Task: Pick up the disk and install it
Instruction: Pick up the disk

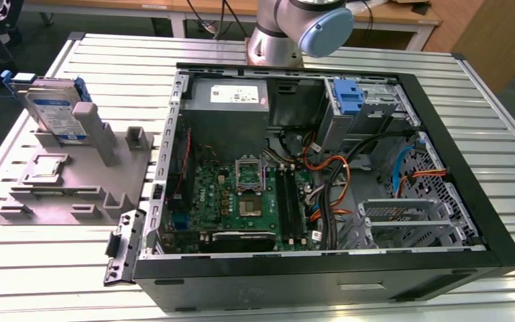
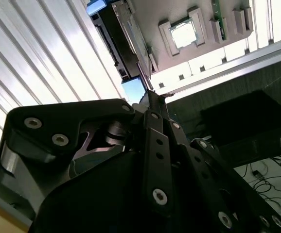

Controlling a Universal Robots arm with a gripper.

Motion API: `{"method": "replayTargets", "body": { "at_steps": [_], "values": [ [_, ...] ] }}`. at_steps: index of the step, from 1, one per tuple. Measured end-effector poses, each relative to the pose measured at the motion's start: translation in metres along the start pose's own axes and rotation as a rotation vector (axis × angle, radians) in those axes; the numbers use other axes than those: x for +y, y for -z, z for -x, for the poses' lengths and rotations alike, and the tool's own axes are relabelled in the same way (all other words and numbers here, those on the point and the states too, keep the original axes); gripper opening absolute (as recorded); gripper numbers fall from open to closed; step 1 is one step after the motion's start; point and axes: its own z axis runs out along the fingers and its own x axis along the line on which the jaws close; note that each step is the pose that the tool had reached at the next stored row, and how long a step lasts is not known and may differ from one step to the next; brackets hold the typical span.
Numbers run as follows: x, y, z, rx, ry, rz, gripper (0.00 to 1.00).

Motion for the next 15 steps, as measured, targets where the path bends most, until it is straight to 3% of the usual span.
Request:
{"method": "replayTargets", "body": {
  "at_steps": [15],
  "values": [
    [0.0, -0.0001, 0.0, 0.0032, 0.082, -0.0002, 0.1]
  ]
}}
